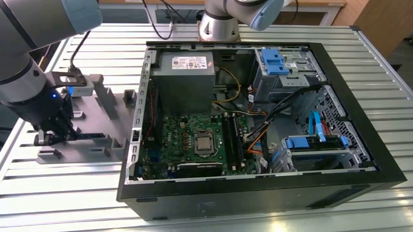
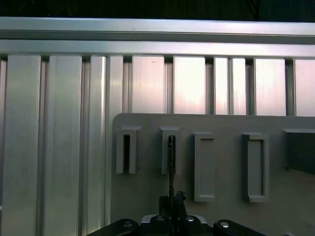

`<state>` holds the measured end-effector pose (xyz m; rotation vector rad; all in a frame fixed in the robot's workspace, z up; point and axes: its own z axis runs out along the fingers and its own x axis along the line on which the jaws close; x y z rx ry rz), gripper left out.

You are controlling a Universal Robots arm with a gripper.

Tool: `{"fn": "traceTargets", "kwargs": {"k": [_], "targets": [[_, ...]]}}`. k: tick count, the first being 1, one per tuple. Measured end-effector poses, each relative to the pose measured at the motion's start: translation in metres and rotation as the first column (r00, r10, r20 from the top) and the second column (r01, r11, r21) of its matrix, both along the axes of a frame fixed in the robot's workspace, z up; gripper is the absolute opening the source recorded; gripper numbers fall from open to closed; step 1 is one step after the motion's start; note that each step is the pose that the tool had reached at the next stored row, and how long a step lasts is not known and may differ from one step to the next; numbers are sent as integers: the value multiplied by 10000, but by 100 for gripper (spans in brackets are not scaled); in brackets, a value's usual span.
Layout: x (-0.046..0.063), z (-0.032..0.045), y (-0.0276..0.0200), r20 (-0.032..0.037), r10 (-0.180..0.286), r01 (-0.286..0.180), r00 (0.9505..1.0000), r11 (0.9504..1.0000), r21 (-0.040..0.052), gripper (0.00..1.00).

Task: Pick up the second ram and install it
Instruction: 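Pick up the second ram and move it above second insertion slot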

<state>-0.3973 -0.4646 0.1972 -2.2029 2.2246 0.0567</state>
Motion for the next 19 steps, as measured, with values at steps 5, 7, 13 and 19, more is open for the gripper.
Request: {"fn": "traceTargets", "kwargs": {"k": [5,7,13,19], "targets": [[0,17,0,0,0,0,10000,10000,0,14],[0,25,0,-1,0,0,10000,10000,-1,14],[0,42,0,0,0,0,10000,10000,1,14],[0,56,0,0,0,0,10000,10000,0,14]]}}
